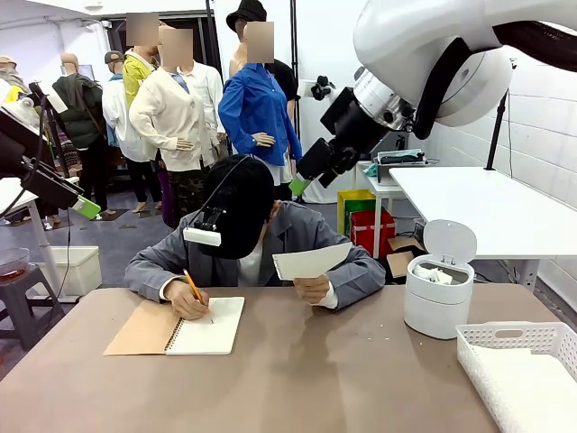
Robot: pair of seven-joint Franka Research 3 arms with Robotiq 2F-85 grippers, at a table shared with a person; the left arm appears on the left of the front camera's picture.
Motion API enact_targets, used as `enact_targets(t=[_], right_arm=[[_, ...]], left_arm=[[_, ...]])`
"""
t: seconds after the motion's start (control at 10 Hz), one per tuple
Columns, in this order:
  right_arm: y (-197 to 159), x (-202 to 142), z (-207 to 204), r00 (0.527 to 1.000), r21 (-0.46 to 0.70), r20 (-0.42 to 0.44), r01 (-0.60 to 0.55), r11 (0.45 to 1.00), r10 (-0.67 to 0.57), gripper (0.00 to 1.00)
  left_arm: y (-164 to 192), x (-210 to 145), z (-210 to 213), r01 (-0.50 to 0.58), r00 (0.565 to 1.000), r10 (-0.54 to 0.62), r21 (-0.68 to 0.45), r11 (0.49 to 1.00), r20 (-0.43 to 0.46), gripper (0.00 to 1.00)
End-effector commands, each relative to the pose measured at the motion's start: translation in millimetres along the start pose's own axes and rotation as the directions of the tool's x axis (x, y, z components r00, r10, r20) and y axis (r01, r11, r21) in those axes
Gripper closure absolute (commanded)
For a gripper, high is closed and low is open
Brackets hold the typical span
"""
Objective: Sort the paper based on its condition.
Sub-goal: If a person hands you a paper, place it in the Organizing basket , and if it's crumpled, put it in the Trash can.
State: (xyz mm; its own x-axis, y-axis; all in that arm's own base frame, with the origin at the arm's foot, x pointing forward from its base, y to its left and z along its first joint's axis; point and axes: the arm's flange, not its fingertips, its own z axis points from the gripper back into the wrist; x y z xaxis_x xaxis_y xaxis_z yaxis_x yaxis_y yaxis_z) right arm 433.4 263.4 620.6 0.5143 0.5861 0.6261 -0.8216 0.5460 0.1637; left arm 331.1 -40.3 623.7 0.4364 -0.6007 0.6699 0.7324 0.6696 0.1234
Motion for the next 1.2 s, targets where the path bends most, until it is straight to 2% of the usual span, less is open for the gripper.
enact_targets(t=[0.0, 0.2, 0.3, 0.4, 0.5, 0.6, 0.8, 0.9, 1.0, 1.1], right_arm=[[-10, 5, -1, 0.986, 0.007, -0.059, 0.16, 0.987, -0.159, 0.0], [-30, -2, -1, 0.943, 0.004, -0.137, 0.306, 0.952, -0.302, 0.0], [-43, -11, -3, 0.903, -0.01, -0.196, 0.389, 0.921, -0.383, 0.0], [-55, -20, -6, 0.866, -0.03, -0.266, 0.43, 0.902, -0.422, 0.0], [-65, -32, -12, 0.842, -0.051, -0.351, 0.42, 0.906, -0.41, 0.0], [-70, -41, -15, 0.816, -0.06, -0.389, 0.442, 0.895, -0.428, 0.0], [-77, -58, -19, 0.775, -0.081, -0.398, 0.503, 0.86, -0.491, 0.0], [-77, -61, -19, 0.796, -0.068, -0.331, 0.516, 0.854, -0.507, 0.0], [-79, -65, -22, 0.796, -0.067, -0.395, 0.473, 0.878, -0.459, 0.0], [-79, -65, -22, 0.796, -0.067, -0.395, 0.473, 0.878, -0.459, 0.0]], left_arm=[[2, 0, 0, -0.002, 1.0, 0.002, 0.003, 1.0, 0.006, 0.0], [2, 0, 0, -0.002, 1.0, 0.002, 0.003, 1.0, 0.006, 0.0], [2, 0, 0, -0.002, 1.0, 0.002, 0.003, 1.0, 0.006, 0.0], [2, 0, 0, -0.002, 1.0, 0.002, 0.003, 1.0, 0.006, 0.0], [2, 0, 0, -0.002, 1.0, 0.002, 0.003, 1.0, 0.006, 0.0], [2, 0, 0, -0.002, 1.0, 0.002, 0.003, 1.0, 0.006, 0.0], [2, 0, 0, -0.002, 1.0, 0.002, 0.003, 1.0, 0.006, 0.0], [2, 0, 0, -0.002, 1.0, 0.002, 0.003, 1.0, 0.006, 0.0], [2, 0, 0, -0.002, 1.0, 0.002, 0.003, 1.0, 0.006, 0.0], [2, 0, 0, -0.002, 1.0, 0.002, 0.003, 1.0, 0.006, 0.0]])
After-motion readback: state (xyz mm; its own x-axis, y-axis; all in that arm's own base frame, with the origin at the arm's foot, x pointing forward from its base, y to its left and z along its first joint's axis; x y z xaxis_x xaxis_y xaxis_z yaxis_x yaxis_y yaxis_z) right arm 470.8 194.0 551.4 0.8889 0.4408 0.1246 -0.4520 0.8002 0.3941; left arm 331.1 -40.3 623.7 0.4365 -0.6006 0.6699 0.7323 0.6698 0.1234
